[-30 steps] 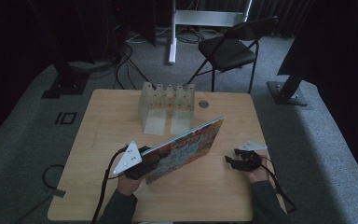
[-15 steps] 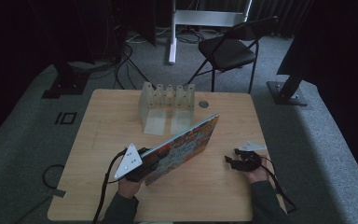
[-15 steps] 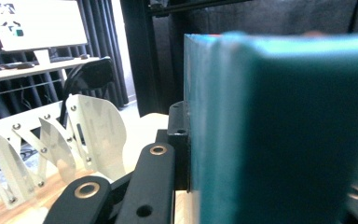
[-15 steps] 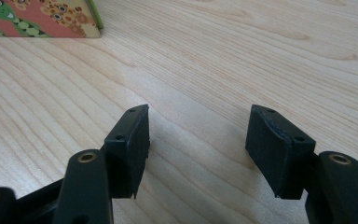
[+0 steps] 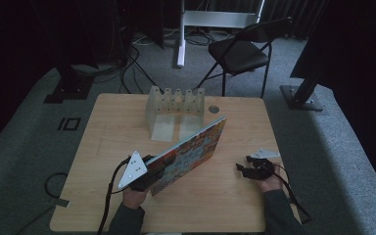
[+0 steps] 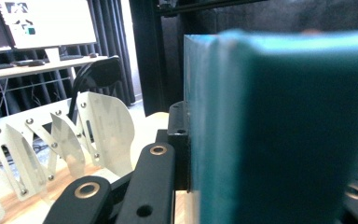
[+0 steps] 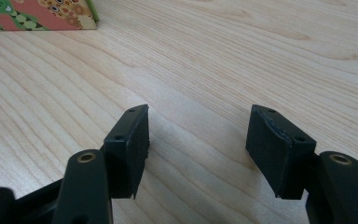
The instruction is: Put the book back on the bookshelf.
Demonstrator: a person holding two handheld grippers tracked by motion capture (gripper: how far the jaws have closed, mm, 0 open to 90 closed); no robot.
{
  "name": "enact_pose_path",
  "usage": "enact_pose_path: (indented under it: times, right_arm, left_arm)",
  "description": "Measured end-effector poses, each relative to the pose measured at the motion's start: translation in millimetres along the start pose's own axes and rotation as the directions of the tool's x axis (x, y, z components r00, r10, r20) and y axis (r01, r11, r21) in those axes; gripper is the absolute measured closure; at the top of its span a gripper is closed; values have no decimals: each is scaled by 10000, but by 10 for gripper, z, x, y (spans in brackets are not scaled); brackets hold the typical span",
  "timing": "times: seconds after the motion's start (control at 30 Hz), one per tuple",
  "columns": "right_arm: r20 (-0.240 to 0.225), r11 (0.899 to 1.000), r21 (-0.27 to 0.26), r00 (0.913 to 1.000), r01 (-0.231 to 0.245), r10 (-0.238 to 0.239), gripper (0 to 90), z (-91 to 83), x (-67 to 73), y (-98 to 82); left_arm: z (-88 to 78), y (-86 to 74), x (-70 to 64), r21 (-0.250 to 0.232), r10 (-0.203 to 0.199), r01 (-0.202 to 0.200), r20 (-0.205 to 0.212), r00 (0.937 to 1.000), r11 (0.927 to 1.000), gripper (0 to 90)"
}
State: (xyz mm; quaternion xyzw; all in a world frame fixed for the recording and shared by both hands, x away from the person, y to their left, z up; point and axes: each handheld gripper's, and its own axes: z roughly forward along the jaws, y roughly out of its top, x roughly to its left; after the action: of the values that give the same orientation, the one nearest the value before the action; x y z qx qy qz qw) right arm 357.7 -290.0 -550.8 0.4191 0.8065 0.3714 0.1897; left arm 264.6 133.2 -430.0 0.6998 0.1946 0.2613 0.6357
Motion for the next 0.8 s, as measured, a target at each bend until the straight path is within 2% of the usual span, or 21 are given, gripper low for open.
enact_pose_path:
  times: [0.8]
  right_arm:
    - [-37,10000,12,10000,-78,78,360,2,-8,1]
  left_arm:
    - [-93,-14,43,-21,-202,201,-453,9988,9998,803]
